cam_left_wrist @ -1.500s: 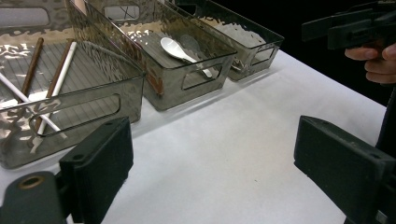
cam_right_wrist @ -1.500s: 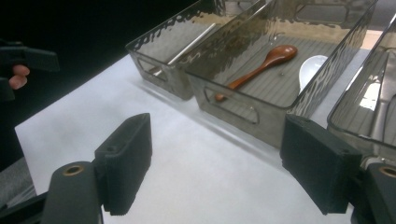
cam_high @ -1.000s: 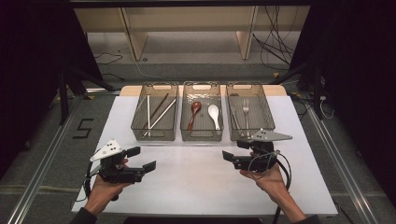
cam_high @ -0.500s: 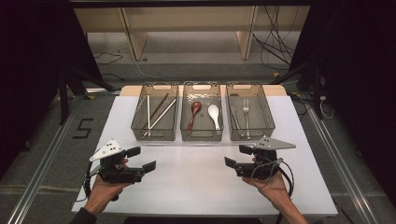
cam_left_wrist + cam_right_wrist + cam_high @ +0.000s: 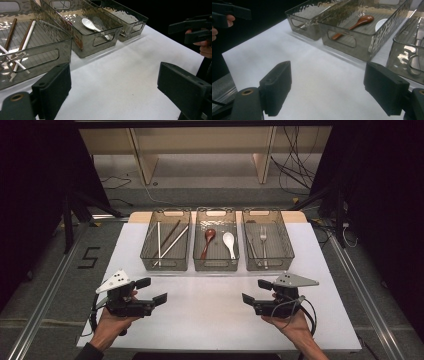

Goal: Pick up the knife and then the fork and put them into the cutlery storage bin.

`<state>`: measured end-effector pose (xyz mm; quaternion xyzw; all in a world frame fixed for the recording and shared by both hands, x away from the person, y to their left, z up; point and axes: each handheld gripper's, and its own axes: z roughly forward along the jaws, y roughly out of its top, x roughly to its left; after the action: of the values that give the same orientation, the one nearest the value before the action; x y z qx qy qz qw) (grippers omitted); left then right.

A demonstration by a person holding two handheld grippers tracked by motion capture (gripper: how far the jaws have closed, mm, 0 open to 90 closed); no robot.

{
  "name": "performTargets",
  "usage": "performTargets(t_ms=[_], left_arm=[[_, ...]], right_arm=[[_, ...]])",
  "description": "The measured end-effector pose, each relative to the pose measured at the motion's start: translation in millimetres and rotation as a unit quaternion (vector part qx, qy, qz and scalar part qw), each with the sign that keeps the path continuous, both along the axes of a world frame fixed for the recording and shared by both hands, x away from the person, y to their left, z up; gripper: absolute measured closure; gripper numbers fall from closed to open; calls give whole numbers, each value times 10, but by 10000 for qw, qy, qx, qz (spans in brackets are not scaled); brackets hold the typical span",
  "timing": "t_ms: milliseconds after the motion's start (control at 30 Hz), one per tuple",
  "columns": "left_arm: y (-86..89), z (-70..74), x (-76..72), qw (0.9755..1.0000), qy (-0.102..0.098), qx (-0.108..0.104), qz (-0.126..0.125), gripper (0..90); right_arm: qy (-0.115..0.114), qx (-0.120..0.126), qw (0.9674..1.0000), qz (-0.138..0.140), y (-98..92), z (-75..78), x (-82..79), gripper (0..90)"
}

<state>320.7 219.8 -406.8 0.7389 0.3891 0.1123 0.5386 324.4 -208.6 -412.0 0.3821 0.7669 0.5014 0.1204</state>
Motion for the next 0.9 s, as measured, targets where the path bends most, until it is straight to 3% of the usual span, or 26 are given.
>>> performTargets(t_ms=[333, 500, 900], left_arm=[[-8, -7, -14, 10000, 25, 27, -41, 111], [-9, 4, -16, 10000, -48, 5, -5, 111], [-10, -2, -6, 10000, -13, -4, -7, 111]], right_arm=[[-68, 21, 10000, -59, -35, -13, -85, 232], [-112, 0, 9999, -70, -33, -9, -89, 223], [-130, -29, 9999, -63, -29, -4, -88, 218]])
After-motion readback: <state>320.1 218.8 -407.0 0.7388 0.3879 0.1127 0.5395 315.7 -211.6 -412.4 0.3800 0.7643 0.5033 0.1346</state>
